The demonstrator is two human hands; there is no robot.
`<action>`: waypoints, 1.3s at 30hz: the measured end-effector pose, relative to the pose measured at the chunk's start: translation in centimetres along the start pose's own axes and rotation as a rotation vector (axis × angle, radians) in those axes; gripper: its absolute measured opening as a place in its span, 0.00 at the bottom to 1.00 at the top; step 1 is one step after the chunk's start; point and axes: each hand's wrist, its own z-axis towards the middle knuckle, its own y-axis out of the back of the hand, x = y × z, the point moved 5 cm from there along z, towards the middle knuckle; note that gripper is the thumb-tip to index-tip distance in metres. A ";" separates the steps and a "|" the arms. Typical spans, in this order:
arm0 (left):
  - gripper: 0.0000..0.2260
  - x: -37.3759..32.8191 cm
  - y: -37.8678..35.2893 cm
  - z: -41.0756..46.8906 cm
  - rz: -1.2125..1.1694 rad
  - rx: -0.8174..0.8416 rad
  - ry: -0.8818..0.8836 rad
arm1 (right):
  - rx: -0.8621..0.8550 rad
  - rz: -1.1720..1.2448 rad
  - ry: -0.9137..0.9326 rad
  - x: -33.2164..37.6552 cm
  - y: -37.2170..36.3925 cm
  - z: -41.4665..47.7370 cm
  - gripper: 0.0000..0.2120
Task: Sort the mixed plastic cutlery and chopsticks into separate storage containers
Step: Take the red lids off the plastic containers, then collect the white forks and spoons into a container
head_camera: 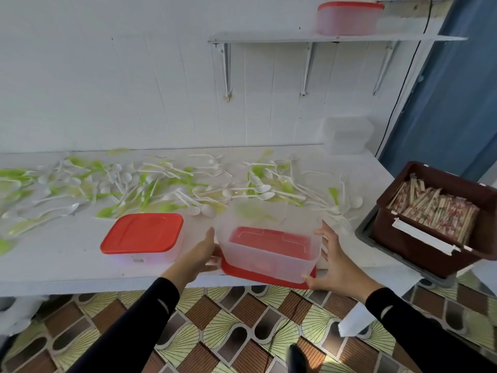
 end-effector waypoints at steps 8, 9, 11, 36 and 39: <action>0.30 -0.3 0.3 0.3 -0.172 0.162 0.023 | -0.072 0.382 -0.153 -0.1 -0.6 0.6 0.33; 0.30 -0.3 0.3 0.5 -0.194 0.160 0.021 | -0.085 0.386 -0.165 -0.2 -0.3 1.3 0.33; 0.30 -0.2 0.3 0.7 -0.256 0.157 0.020 | -0.133 0.408 -0.188 -0.3 0.2 2.6 0.31; 0.05 -20.5 -6.1 7.5 0.358 -0.109 -0.686 | -0.058 -0.234 -0.460 -4.7 18.4 15.1 0.15; 0.05 -22.7 -10.0 10.0 0.483 -0.054 -0.735 | 0.101 -0.483 -0.587 -7.2 19.8 16.0 0.18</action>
